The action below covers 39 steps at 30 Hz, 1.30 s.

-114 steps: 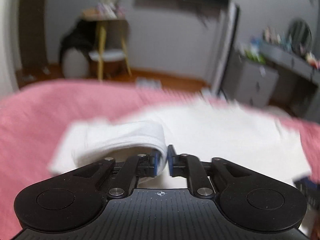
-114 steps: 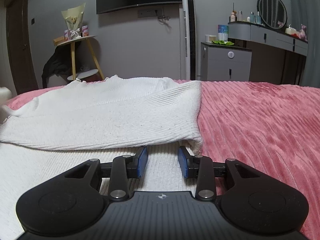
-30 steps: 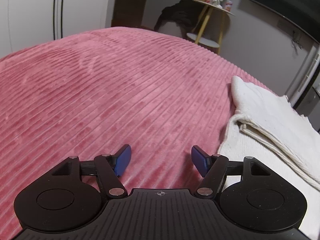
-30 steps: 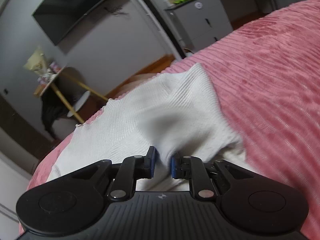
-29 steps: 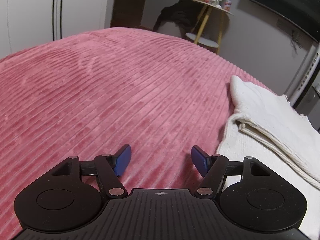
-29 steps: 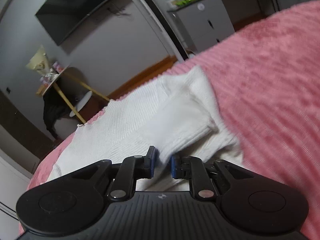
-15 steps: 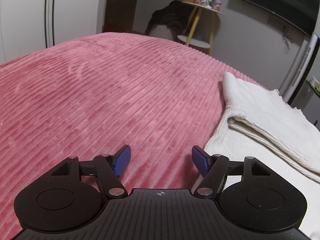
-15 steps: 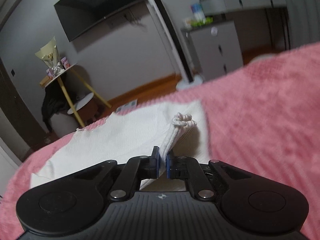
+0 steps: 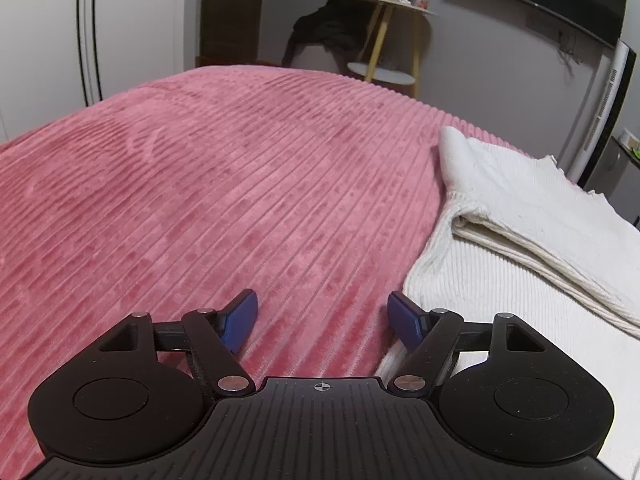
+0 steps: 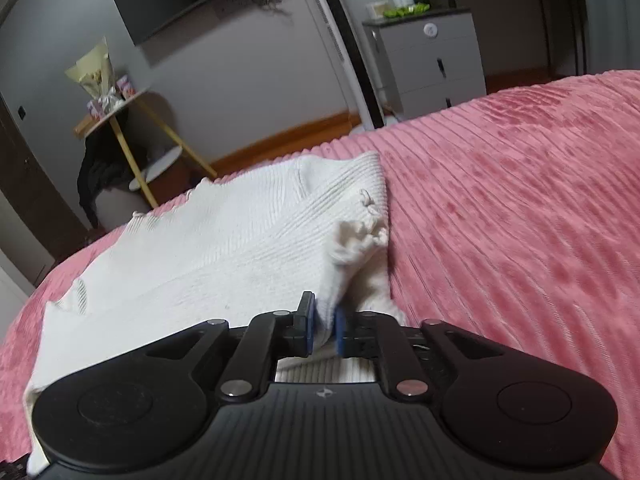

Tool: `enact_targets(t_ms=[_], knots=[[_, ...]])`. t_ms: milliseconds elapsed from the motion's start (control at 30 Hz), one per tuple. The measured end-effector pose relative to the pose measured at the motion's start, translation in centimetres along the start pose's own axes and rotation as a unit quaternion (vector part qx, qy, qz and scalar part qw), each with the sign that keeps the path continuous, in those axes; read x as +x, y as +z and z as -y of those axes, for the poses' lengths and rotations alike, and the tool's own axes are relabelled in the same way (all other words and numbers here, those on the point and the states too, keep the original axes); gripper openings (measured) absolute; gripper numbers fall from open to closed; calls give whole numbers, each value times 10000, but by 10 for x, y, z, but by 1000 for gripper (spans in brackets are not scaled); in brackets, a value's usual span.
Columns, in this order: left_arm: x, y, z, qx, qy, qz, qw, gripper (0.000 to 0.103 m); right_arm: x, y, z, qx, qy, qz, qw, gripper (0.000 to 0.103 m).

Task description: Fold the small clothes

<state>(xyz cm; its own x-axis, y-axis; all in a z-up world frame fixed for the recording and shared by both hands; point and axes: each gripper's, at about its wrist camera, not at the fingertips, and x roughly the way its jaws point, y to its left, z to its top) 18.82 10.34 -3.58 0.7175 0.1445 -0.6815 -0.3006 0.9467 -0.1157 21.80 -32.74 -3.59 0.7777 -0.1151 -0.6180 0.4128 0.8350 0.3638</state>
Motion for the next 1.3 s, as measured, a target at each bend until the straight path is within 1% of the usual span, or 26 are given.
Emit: enact_targets(t_ms=[33, 67, 100, 133, 167, 200, 267, 400, 467, 567, 633, 700, 767, 800, 867, 933, 967, 1000, 1067, 1100, 1133, 1167, 1200, 1233, 1267, 1300], knots=[[-1, 0, 1, 20, 5, -3, 10000, 78, -7, 0, -1, -60, -34, 16, 10000, 17], [-2, 0, 3, 45, 4, -5, 10000, 78, -14, -2, -4, -161, -86, 42, 9998, 18], [-3, 0, 5, 73, -3, 4, 10000, 78, -21, -5, -6, -279, -123, 57, 9995, 23], [-5, -1, 7, 104, -5, 13, 9999, 78, -27, -8, -7, -397, -119, 42, 9991, 32], [-6, -1, 8, 130, -7, 17, 9999, 78, -31, -12, -8, -485, -119, -4, 9987, 37], [-7, -1, 10, 150, -11, 25, 9999, 78, -35, -16, -8, -543, -129, -48, 9984, 40], [-10, -2, 13, 174, -23, 39, 9998, 78, -40, -21, -5, -624, -87, -118, 9979, 40], [-15, -3, 19, 211, 3, 35, 9998, 79, -51, -28, 1, -497, 12, -252, 9984, 40], [-18, -3, 21, 236, -4, 48, 9997, 79, -57, -30, 3, -566, 20, -276, 9980, 40], [-23, -3, 22, 202, -83, 109, 9997, 79, -65, -30, 7, -670, 22, -291, 9973, 40], [-24, -2, 24, 160, -175, 83, 9997, 79, -67, -30, 11, -610, 75, -321, 9976, 40], [-28, 1, 25, 42, -405, 45, 9992, 79, -68, -33, 16, -424, 170, -391, 9982, 40], [-30, 5, 26, -171, -805, 6, 9966, 79, -66, -34, 22, -168, 300, -443, 9984, 40], [-29, 8, 28, -312, -1053, -60, 9939, 80, -64, -34, 23, -27, 343, -441, 9984, 40], [-19, 14, 33, -537, -1556, -291, 9859, 80, -58, -32, 29, 343, 509, -403, 9973, 41], [-7, 18, 41, -641, -1793, -393, 9809, 80, -48, -29, 33, 771, 725, -339, 9938, 43], [1, 20, 45, -613, -1797, -413, 9809, 80, -42, -28, 36, 971, 844, -300, 9912, 43], [9, 22, 50, -559, -1719, -411, 9827, 80, -35, -26, 38, 1133, 929, -272, 9888, 43], [25, 30, 57, -437, -1564, -376, 9860, 80, -23, -21, 42, 1396, 997, -226, 9849, 42], [32, 35, 59, -452, -1538, -367, 9864, 80, -18, -19, 45, 1493, 1046, -201, 9830, 42], [38, 38, 61, -494, -1542, -355, 9862, 80, -12, -18, 47, 1573, 1099, -191, 9812, 39], [44, 42, 63, -498, -1535, -344, 9863, 79, -6, -17, 50, 1635, 1122, -193, 9800, 33], [51, 45, 65, -415, -1453, -325, 9880, 78, -1, -16, 51, 1626, 1131, -187, 9800, 24], [56, 47, 67, -272, -1296, -309, 9907, 69, 3, -15, 51, 1525, 1169, -182, 9812, 21], [60, 47, 69, -121, -1147, -298, 9929, 66, 6, -14, 49, 1385, 1174, -146, 9833, 20], [61, 48, 69, -28, -1125, -238, 9934, 65, 7, -14, 47, 1231, 1138, -98, 9858, 20]])
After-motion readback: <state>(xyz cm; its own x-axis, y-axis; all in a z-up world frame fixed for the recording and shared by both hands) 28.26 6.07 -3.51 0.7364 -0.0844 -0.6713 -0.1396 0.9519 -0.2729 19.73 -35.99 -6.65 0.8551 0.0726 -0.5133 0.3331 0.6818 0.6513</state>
